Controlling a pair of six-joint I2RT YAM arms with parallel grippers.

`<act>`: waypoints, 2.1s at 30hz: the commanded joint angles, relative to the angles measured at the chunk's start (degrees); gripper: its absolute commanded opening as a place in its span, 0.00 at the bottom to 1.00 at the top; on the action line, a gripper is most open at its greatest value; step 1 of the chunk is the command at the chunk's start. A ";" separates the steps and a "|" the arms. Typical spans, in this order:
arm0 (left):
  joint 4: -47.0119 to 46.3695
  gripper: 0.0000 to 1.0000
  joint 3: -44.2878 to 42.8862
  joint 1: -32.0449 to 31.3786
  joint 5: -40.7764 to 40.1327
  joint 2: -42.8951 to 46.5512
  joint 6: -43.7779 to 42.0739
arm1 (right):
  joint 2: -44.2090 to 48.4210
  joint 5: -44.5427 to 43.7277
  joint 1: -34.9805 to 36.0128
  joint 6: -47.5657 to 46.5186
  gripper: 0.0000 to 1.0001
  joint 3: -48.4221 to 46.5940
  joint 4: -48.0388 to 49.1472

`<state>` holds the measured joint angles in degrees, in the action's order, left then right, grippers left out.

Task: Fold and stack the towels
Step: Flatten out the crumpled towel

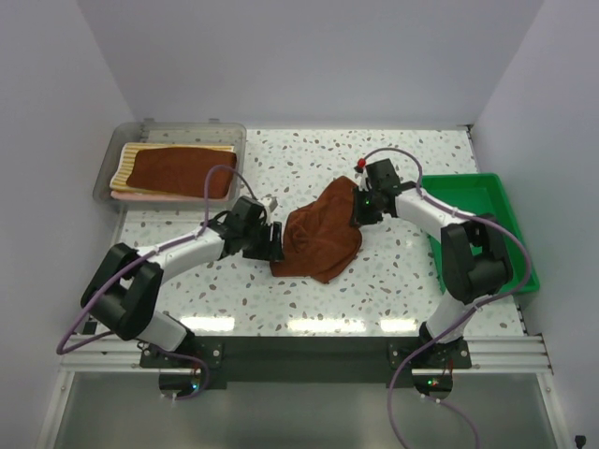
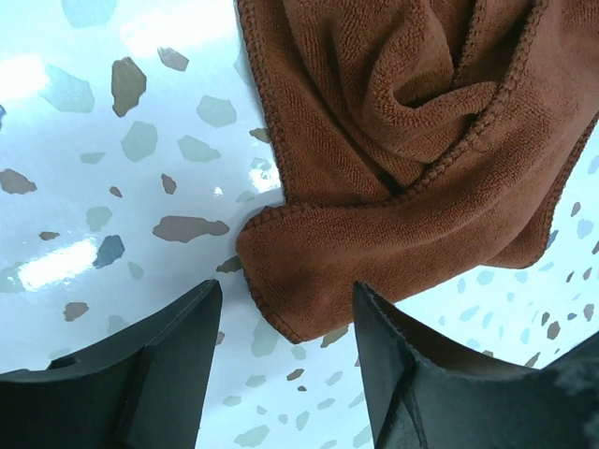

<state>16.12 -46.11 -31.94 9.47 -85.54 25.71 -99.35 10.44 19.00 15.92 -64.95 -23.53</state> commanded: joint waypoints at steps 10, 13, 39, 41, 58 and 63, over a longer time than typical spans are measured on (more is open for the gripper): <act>-7.33 0.57 4.88 0.39 0.29 -2.09 19.89 | 3.37 2.04 0.07 1.30 0.00 1.66 2.52; -8.73 0.56 6.55 0.48 -1.04 -1.56 22.27 | 3.55 2.22 0.07 1.39 0.00 2.19 2.79; -19.37 0.24 13.76 2.50 -4.38 1.95 30.36 | 2.50 3.54 0.07 1.04 0.00 1.40 2.70; -19.98 0.24 13.94 2.59 -4.55 1.69 30.62 | 2.49 3.54 0.07 1.04 0.00 1.40 2.61; -23.24 0.02 13.33 3.64 -5.08 -0.07 28.44 | 3.02 2.49 0.07 0.87 0.00 0.35 1.91; -16.74 0.00 7.27 3.99 -12.28 4.48 21.85 | 6.18 -0.94 -0.02 0.25 0.00 -3.25 -0.64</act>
<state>-2.70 -34.02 -28.84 3.25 -85.12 53.10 -97.95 12.25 19.00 16.80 -63.90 -23.55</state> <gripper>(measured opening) 0.032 0.020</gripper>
